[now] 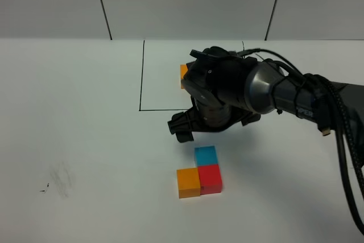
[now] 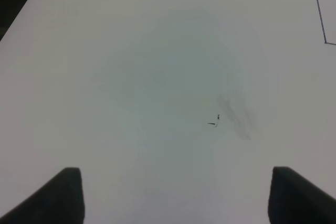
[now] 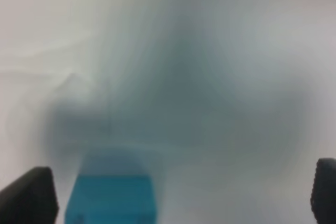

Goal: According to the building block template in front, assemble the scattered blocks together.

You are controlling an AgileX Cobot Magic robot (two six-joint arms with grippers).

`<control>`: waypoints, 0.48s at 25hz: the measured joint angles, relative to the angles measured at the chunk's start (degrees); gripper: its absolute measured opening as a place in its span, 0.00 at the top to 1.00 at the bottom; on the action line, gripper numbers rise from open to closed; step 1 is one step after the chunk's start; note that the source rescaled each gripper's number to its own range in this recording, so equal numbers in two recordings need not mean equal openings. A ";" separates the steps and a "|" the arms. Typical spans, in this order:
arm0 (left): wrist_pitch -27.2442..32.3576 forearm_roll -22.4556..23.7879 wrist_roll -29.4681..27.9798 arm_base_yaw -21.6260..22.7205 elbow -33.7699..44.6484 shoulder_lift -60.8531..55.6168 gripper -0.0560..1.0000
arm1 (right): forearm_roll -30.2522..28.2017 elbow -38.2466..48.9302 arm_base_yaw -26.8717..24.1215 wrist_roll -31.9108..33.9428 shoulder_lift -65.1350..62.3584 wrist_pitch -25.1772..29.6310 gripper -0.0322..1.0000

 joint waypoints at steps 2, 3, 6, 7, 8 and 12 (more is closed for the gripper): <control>0.00 0.00 0.05 0.00 0.00 0.00 0.41 | -4.19 -1.41 -0.74 1.06 -2.58 0.48 0.00; 0.00 0.00 0.05 0.00 0.00 0.00 0.41 | -6.50 -2.39 -1.66 1.40 -4.29 0.55 0.00; 0.00 0.00 0.05 0.00 0.00 0.00 0.41 | -12.26 -5.79 -5.67 0.35 -9.74 0.76 0.00; 0.00 0.00 0.05 0.00 0.00 0.00 0.41 | -13.35 -7.07 -7.48 -1.49 -11.75 0.81 0.00; 0.00 0.00 0.05 0.00 0.00 0.00 0.41 | -13.92 -8.18 -9.47 -3.65 -13.68 0.88 0.00; 0.00 0.00 0.05 0.00 0.00 0.00 0.41 | -13.66 -12.09 -17.14 -18.45 -20.29 2.31 0.00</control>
